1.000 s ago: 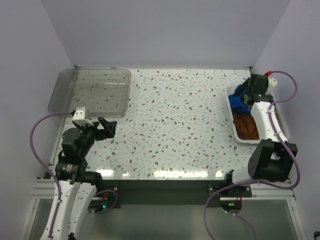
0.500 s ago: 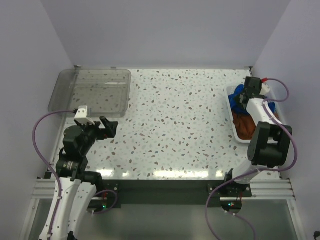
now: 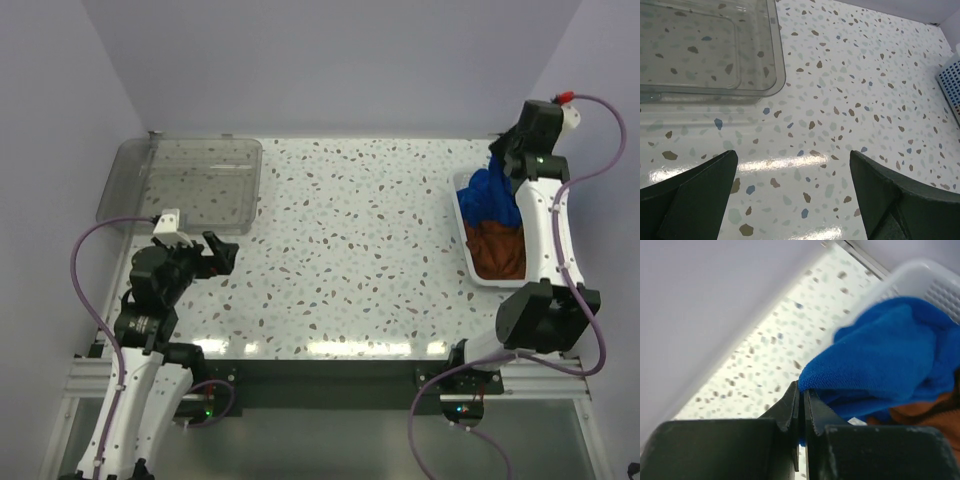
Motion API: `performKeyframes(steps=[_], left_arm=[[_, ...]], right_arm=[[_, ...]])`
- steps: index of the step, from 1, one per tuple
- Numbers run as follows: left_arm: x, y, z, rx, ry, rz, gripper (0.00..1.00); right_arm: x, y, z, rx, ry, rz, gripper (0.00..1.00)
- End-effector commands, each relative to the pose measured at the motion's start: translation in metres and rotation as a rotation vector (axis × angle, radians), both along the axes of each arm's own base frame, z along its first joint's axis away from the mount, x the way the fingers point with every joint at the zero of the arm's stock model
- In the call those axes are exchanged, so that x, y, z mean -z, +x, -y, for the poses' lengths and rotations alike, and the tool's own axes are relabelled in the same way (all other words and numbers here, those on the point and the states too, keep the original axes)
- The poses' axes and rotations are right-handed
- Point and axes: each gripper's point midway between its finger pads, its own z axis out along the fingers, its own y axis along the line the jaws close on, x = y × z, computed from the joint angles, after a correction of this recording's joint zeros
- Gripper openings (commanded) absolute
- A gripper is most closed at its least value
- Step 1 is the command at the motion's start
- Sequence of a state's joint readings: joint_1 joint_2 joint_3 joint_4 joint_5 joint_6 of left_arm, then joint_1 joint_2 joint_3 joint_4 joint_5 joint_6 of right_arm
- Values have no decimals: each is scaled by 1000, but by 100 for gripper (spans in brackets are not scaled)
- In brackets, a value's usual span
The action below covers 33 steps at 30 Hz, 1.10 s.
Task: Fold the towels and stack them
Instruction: Grab crumpled towel, then move the towel to the center of the board
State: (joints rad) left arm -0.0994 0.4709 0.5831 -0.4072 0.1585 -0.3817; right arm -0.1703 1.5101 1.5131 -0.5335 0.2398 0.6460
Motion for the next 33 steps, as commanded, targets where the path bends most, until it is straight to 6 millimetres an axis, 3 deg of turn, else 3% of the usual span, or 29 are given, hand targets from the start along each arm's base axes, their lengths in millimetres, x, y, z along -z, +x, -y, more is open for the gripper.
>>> performKeyframes(steps=[1,2,3,5,7,11,13,17,18,19,20,21,22,23,24,25,26,27,28,29,31,32,33], left_arm=[[-9,4,5,36,7,40,100],[-9,5,5,35,7,39,100],[-8,5,5,35,7,36,100],[-9,5,5,33,7,39,100],[-8,5,4,30,8,36,100],[-7,5,5,33,6,30,100],[-8,5,4,32,8,32,100],[-8,4,4,27,7,35,100],[-9,4,4,27,7,38,100],[-9,4,4,28,7,38,100],[-8,4,4,28,7,37,100],[-9,4,4,31,6,37,100],[-9,4,5,34,5,38,100],[-8,4,5,37,5,35,100],[-8,3,7,46,2,36,100],[-8,4,7,47,0,34,100],[-8,3,9,56,-1,32,100],[-8,4,9,56,-2,30,100],[-8,3,11,69,-7,26,100],[-9,3,12,71,-11,26,100],[-11,1,14,79,-19,17,100],[-10,0,14,82,-20,6,100],[-17,0,14,79,-25,16,100]], right_arm=[[-79,12,-33,-140,-53,144,0],[-87,20,-45,-185,-56,154,0],[-122,25,-67,-240,-73,227,0],[-149,29,-93,-314,-116,271,0],[-194,32,-126,-389,-143,385,0],[-266,32,-171,-512,-126,614,0],[-305,22,-196,-597,-97,748,0],[-332,-4,-228,-688,-78,874,0],[-309,0,-241,-721,-59,834,0],[-316,-15,-244,-742,-53,865,0],[-305,-19,-252,-774,-38,837,0],[-272,-16,-263,-814,-13,759,0],[-266,-34,-266,-840,-5,740,0],[-215,-37,-284,-904,18,630,0],[-195,-48,-291,-942,23,588,0],[-185,-68,-295,-984,19,572,0],[-125,-86,-315,-1081,22,423,0],[-109,-99,-326,-1137,18,393,0],[-77,-117,-334,-1191,25,295,0],[-37,-150,-355,-1303,40,195,0],[12,-192,-369,-1429,15,47,1],[45,-230,-385,-1538,-10,-49,4],[62,-246,-388,-1581,-58,-102,6]])
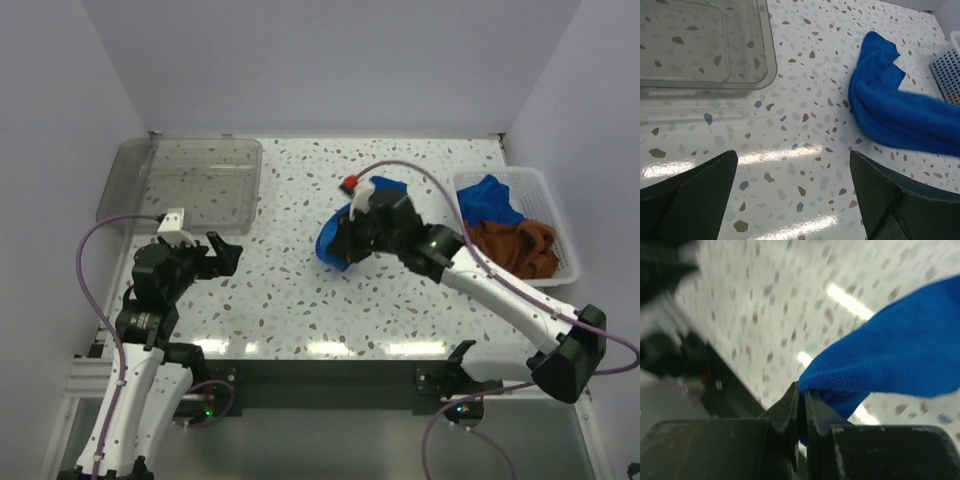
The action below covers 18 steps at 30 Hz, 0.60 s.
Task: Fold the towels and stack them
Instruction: Move the towel to the center of the board
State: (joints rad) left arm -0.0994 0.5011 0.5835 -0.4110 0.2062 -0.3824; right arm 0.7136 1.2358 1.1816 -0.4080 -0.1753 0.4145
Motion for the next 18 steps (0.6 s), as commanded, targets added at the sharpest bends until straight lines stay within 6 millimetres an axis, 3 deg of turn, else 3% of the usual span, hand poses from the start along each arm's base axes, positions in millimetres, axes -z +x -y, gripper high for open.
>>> performKeyframes(steps=[1,2,5,6,8,9,13,14,16,17,18], left_arm=[[-26,0,6,33,-23,52,100],[-28,0,7,32,-27,52,100],[-32,3,7,30,-32,49,100],[-34,4,9,38,-36,48,100],[-29,8,14,62,-43,16,100],[-28,8,19,91,-56,5,100],[-15,16,33,158,-76,-66,99],[-10,20,37,173,-78,-96,99],[-11,23,50,212,-83,-107,97],[-9,29,58,224,-82,-116,97],[-12,29,73,254,-64,-108,96]], right_arm=[[64,-87,-13,-274,-213,-99,8],[82,-120,-24,-378,-270,-126,15],[97,-166,-36,-534,-322,-172,29],[102,-172,-36,-553,-348,-186,39],[96,-165,-34,-540,-378,-153,49],[95,-155,-30,-494,-407,-124,55],[80,-75,10,-174,-449,-56,56],[83,-39,37,-12,-446,-84,56],[81,-4,65,149,-444,-74,55],[83,22,92,279,-456,-83,55],[82,37,99,342,-423,-83,54]])
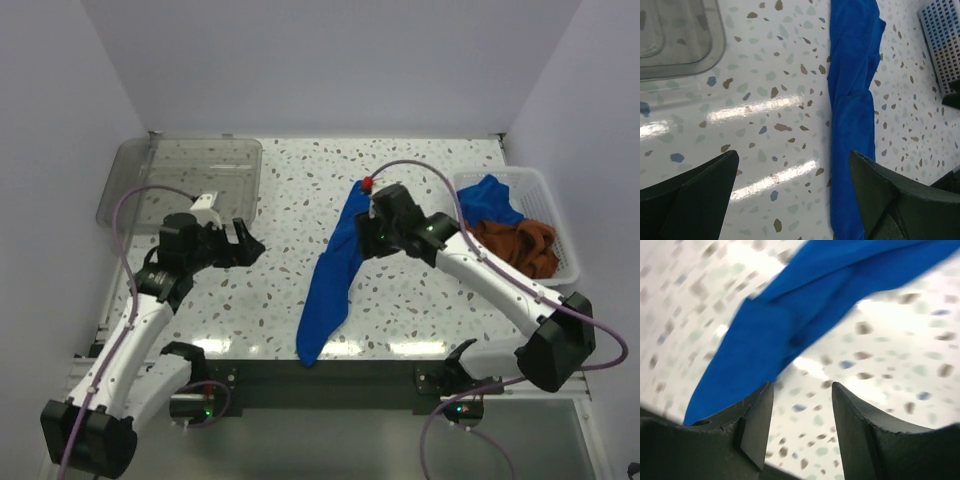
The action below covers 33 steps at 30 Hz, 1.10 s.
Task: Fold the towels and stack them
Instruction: Move the towel to the center of the board
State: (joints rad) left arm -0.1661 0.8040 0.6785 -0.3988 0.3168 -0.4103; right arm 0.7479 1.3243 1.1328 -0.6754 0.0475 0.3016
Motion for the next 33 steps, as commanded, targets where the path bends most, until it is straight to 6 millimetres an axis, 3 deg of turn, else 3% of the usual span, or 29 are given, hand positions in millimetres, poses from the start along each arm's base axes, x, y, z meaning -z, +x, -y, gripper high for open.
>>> performKeyframes(steps=[1,2,4,5,6,8,10,11,13,14,15,19,22,25,26,30,31,33], left_arm=[[-36,12,45,106,-35,99,96],[-29,17,57,123,-20,80,96],[-31,16,88,174,7,87,97],[-19,21,101,189,26,58,97],[-21,21,116,208,39,70,97],[-2,28,133,220,83,31,98],[1,31,152,228,129,41,98],[16,33,162,237,162,15,98],[18,34,180,239,200,32,98],[35,35,185,242,242,-1,98],[33,35,193,233,265,14,98],[61,35,211,217,347,-28,96],[60,40,218,137,347,-44,92],[71,42,220,54,387,-73,90],[66,41,228,43,387,-59,91],[74,50,226,-61,452,-64,90],[85,49,223,-69,490,-86,90],[89,54,223,-102,513,-86,89]], right_arm=[[-14,63,55,305,-5,113,53],[-4,80,76,407,2,89,52],[4,102,85,463,52,75,51],[19,114,97,521,55,43,52],[20,126,98,535,79,60,52],[31,142,108,579,87,50,52],[45,157,109,593,80,42,52],[48,163,113,606,81,42,52],[56,172,111,607,103,30,51],[58,174,111,612,114,18,51],[57,175,108,603,128,18,50],[76,152,105,587,149,-36,50],[86,133,109,597,146,-56,51],[90,117,112,619,167,-61,52],[90,112,110,618,190,-71,52],[95,96,113,633,206,-78,56],[98,91,114,639,203,-85,58],[100,84,117,643,202,-82,66]])
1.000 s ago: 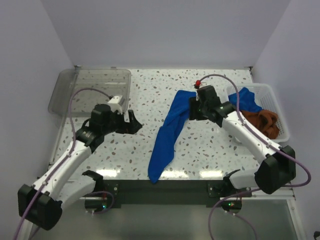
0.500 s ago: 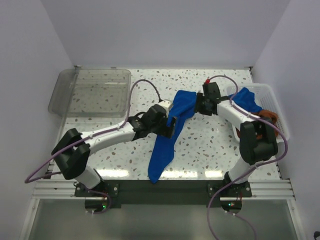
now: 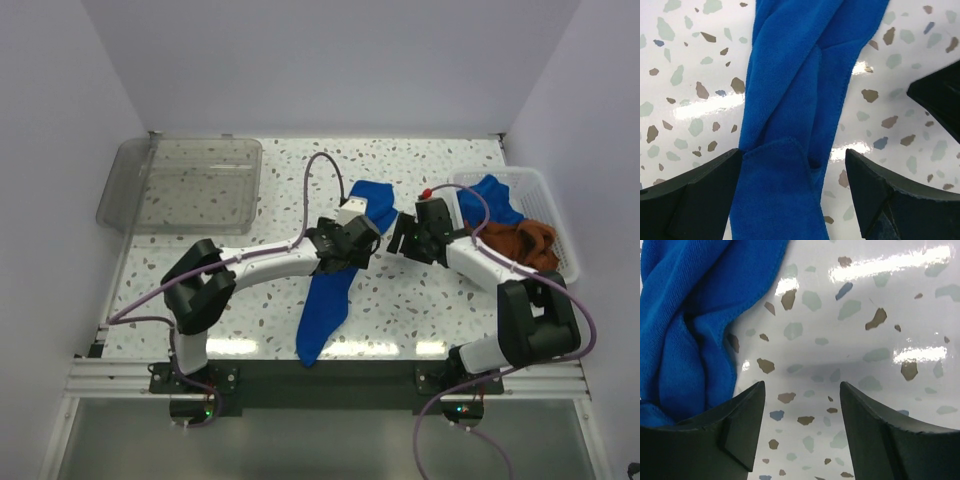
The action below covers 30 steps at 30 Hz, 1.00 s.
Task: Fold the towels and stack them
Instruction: Move the towel to the center of the board, then flatten out the crumpled towel
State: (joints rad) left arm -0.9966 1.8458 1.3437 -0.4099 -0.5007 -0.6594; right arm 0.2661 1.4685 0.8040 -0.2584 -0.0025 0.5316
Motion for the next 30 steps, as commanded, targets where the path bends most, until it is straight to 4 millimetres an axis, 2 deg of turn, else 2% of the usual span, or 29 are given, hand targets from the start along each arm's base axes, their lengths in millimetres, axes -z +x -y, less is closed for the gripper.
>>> performKeyframes(steps=[1,2,6,14,20,21,23,25,28,29,30], left_arm=[[4,10,-16,-134,77,28,89],[3,11,-14,-141,80,33,88],[12,10,-20,-182,114,21,82],[18,9,-25,-212,125,12,59],[3,-3,-44,-239,116,9,38],[-5,-5,-45,-240,94,16,34],[-3,-10,-50,-236,88,3,22],[-4,-14,-55,-242,80,-4,11],[-8,-18,-65,-258,90,2,0],[-10,-17,-69,-265,92,10,0],[-17,-19,-73,-268,84,15,0]], right_arm=[[-14,2,-3,20,48,69,70],[-16,1,-3,21,51,74,79],[-10,-9,-4,8,63,63,88],[-4,-18,-10,-30,100,59,90],[-13,-21,-18,-79,130,83,90],[-14,-22,-20,-90,132,87,90],[-16,-23,-23,-109,130,91,90],[-17,-25,-30,-144,139,93,90],[-21,-28,-48,-213,154,105,89],[-21,-28,-53,-229,154,106,89],[-26,-30,-67,-270,157,119,88]])
